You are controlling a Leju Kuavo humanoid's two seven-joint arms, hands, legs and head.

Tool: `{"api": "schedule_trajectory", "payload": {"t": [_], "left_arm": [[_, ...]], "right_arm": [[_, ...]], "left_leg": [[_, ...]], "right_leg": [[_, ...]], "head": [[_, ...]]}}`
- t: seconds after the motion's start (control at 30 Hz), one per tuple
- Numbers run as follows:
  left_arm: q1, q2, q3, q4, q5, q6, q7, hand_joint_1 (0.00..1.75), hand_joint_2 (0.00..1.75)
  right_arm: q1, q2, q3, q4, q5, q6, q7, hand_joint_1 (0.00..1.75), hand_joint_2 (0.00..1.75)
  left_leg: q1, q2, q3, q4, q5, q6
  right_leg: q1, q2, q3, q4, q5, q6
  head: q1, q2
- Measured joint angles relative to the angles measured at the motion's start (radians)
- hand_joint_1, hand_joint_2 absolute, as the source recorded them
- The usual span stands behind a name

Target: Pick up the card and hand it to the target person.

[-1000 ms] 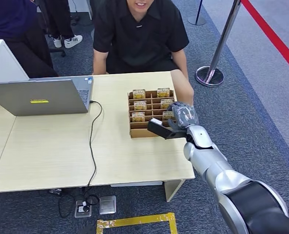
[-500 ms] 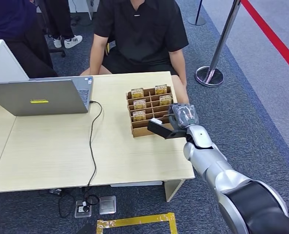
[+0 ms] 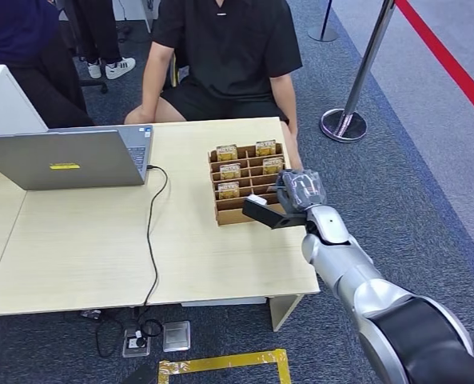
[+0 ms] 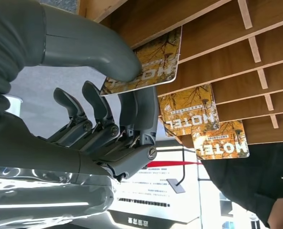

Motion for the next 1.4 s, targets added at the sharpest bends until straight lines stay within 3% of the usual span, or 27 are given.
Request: {"api": "schedule_trajectory", "payload": {"t": [0.33, 0.7, 0.97, 1.4], "left_arm": [[0.000, 0.000, 0.000, 0.000, 0.007, -0.022, 0.009, 0.00, 1.75], [0.000, 0.000, 0.000, 0.000, 0.007, -0.036, 0.019, 0.00, 1.75], [-0.001, 0.000, 0.000, 0.000, 0.007, -0.029, 0.003, 0.00, 1.75], [0.001, 0.000, 0.001, 0.000, 0.007, -0.030, 0.005, 0.00, 1.75]], "right_arm": [[-0.002, 0.002, -0.055, -0.024, -0.167, -0.001, -0.136, 1.50, 1.75], [-0.004, 0.004, -0.126, -0.165, -0.343, -0.102, -0.309, 1.50, 1.75], [0.025, 0.033, -0.165, -0.286, -0.318, -0.108, -0.354, 1.50, 1.75], [0.047, 0.091, -0.174, -0.273, -0.207, -0.108, -0.329, 1.50, 1.75]], "left_leg": [[0.000, 0.000, 0.000, 0.000, 0.000, 0.000], [0.000, 0.000, 0.000, 0.000, 0.000, 0.000], [0.000, 0.000, 0.000, 0.000, 0.000, 0.000], [0.000, 0.000, -0.001, 0.000, 0.001, 0.000]], "right_leg": [[0.000, 0.000, 0.000, 0.000, 0.000, 0.000], [0.000, 0.000, 0.000, 0.000, 0.000, 0.000], [0.000, 0.000, 0.000, 0.000, 0.000, 0.000], [0.000, 0.000, 0.000, 0.000, 0.000, 0.000]], "head": [[-0.001, 0.000], [0.000, 0.000], [-0.001, 0.000], [-0.001, 0.000]]}}
